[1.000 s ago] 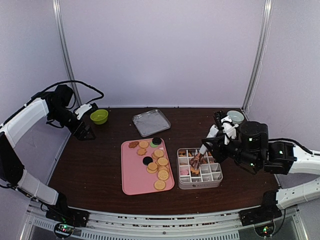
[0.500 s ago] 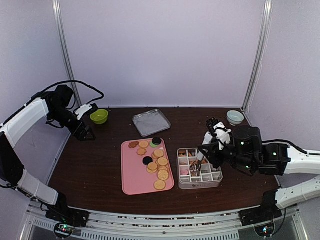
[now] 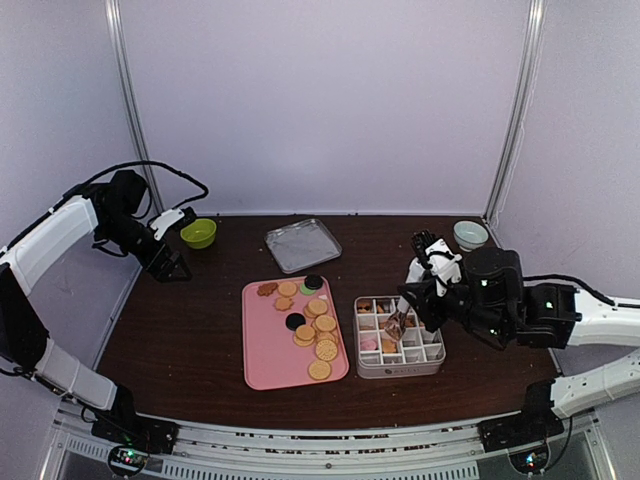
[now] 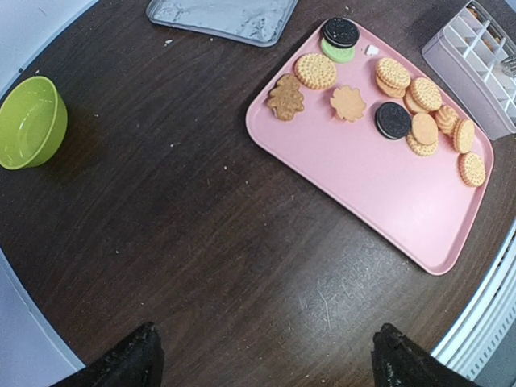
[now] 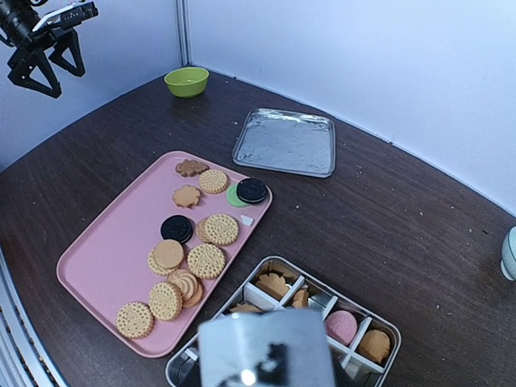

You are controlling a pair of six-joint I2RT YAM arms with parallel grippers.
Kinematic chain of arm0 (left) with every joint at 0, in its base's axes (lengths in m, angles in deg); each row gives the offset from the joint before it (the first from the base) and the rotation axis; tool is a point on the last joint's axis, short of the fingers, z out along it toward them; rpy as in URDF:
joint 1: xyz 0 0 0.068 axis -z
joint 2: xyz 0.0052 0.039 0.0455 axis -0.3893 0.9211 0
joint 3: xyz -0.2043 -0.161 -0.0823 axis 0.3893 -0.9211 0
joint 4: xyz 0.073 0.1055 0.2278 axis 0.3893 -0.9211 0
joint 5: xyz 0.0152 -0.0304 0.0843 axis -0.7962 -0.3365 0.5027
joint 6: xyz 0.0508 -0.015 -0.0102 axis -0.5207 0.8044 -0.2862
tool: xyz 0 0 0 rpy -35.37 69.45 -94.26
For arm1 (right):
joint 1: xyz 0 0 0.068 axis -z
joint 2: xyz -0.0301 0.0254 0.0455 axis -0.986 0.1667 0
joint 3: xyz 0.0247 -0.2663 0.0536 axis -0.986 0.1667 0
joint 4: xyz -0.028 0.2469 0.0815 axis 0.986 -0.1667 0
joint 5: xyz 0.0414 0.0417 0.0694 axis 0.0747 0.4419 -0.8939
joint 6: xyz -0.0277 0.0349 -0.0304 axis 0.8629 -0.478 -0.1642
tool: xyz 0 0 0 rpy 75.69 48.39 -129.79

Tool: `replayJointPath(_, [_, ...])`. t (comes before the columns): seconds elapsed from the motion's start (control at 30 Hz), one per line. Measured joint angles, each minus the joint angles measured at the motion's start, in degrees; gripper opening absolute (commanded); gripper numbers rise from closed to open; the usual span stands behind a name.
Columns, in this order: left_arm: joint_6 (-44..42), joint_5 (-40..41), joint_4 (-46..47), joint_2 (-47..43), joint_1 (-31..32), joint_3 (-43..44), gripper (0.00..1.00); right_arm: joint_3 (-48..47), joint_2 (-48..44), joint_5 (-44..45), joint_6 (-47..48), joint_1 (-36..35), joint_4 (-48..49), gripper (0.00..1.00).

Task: Pack the cookies
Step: Adjust the fake cookies in the empty pocket of the box.

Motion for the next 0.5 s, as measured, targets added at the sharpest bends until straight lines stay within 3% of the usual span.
replayJointPath(0.27, [0.02,-0.07,-0.04,0.76,0.00,0.20,0.94,-4.20,1.90,-0.20,1.27,0.00,1.33,0.26])
replayJointPath(0.5, [0.02,0.85,0.00,0.90,0.00,0.20,0.98,-14.14,15.78,-3.43,2.69,-0.02,9.20,0.27])
